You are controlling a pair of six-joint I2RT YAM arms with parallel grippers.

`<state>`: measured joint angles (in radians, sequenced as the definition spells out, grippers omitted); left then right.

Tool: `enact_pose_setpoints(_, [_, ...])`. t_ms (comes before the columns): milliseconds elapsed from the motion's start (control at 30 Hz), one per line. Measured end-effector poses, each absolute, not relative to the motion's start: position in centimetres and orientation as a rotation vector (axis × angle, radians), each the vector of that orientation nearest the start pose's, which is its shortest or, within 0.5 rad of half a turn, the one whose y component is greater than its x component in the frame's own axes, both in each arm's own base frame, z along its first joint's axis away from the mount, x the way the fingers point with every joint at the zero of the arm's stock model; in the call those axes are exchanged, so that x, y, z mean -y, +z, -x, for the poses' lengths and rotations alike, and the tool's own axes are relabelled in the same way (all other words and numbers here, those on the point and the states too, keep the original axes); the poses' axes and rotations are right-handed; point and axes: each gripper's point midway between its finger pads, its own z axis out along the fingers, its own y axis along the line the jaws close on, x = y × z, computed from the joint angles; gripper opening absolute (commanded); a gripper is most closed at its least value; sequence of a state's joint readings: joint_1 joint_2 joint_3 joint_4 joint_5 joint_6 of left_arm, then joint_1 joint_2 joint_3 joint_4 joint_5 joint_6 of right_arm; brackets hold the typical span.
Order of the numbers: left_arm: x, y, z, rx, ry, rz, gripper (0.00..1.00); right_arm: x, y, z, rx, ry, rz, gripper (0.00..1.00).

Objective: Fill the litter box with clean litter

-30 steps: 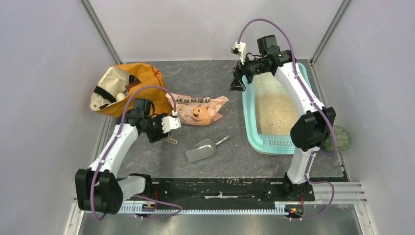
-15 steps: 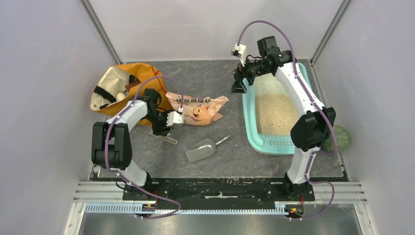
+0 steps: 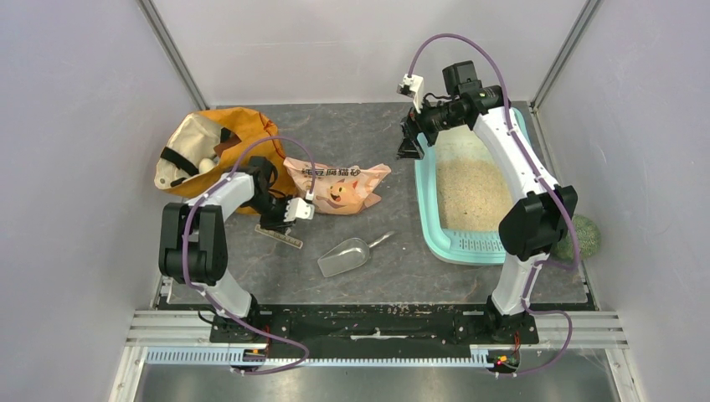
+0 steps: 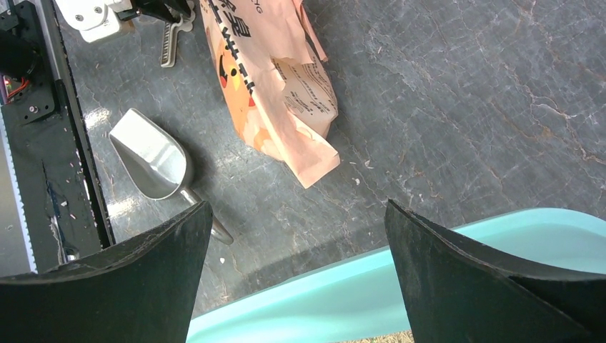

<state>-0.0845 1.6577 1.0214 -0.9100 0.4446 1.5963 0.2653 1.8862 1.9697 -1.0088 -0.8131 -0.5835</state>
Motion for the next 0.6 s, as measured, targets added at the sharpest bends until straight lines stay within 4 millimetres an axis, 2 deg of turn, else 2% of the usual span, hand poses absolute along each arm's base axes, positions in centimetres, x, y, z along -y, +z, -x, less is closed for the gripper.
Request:
enact_pose_setpoints(33, [6.2,2.9,-27.8,2.275,0.533,2.556,0.51,-22.3,25.5,-39.6,-1.926,0.841,1.226,0.97])
enact_pose_setpoints(100, [6.1,2.8,-27.8,2.267,0.531,2.561,0.56,-22.3,25.5,-39.6,-1.928,0.843,1.223,0.97])
enact_pose_setpoints(267, [5.6,2.2,-27.0,2.239,0.529,2.533,0.53,-22.3,25.5,-39.5,-1.932,0.846,1.22,0.97])
enact_pose_setpoints(367, [5.5,1.9,-27.0,2.223,0.547,2.507,0.43,-22.3,25.5,-39.5,-1.933,0.847,1.22,0.97])
enact_pose_setpoints(600, [5.0,3.5,-26.9,2.215,0.543,2.487,0.02,-22.3,25.5,-39.5,-1.934,0.844,1.22,0.97])
